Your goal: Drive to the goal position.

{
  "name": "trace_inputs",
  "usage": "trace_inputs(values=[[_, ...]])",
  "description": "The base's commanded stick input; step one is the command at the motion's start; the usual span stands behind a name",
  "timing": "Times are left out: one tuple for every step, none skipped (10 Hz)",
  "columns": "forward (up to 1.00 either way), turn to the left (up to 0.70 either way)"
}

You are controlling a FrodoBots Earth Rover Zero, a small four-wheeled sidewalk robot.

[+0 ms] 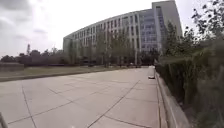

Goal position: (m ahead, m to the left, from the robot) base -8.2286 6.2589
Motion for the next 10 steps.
trace_inputs(values=[[0.02, 0.00], [0.01, 0.00], [0.02, 0.00], [0.40, 0.00], [0.45, 0.00], [0.45, 0.00], [0.41, 0.00], [0.00, 0.00], [0.00, 0.00], [0.00, 0.00]])
